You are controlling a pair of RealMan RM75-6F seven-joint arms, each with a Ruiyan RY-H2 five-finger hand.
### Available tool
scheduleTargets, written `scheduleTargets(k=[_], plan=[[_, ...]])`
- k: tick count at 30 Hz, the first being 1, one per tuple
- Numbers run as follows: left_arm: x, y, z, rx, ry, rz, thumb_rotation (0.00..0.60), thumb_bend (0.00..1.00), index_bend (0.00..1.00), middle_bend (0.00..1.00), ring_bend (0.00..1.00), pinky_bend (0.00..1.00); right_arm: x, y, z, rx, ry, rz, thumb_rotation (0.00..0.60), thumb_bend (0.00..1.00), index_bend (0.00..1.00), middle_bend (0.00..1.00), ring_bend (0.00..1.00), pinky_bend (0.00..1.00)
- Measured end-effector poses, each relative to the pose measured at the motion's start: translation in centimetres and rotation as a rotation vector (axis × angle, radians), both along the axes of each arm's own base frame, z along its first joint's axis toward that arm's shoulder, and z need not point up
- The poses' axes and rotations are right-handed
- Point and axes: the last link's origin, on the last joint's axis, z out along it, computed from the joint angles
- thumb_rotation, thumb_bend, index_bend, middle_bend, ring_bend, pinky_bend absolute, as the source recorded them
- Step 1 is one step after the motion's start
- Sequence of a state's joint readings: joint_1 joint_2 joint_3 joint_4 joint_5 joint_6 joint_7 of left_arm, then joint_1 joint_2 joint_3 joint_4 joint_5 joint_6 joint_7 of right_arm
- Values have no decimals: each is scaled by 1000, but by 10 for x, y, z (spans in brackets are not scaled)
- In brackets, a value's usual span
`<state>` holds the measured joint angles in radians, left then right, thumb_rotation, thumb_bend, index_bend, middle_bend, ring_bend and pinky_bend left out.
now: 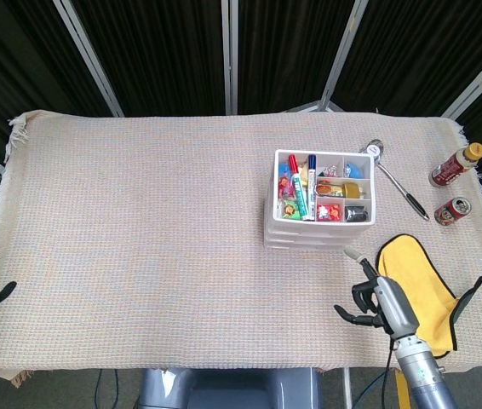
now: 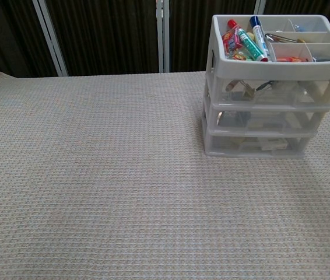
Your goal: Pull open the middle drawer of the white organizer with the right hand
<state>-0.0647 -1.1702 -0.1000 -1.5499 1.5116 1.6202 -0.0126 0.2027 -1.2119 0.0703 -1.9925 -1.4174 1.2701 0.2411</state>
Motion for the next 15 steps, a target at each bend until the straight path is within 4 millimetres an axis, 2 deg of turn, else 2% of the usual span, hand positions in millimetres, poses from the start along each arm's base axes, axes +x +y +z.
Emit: scheduleTargets(k=[11, 15], plan=[[0, 1, 0, 7, 3, 0, 600, 42, 0, 0, 0, 0, 14, -22, -29, 126, -318, -153, 600, 171, 111, 872, 905, 720], [0, 1, 1, 9, 1, 0, 600, 42, 0, 0, 0, 0, 18, -29, -38, 162, -381, -184, 600, 171, 111, 870, 903, 720]])
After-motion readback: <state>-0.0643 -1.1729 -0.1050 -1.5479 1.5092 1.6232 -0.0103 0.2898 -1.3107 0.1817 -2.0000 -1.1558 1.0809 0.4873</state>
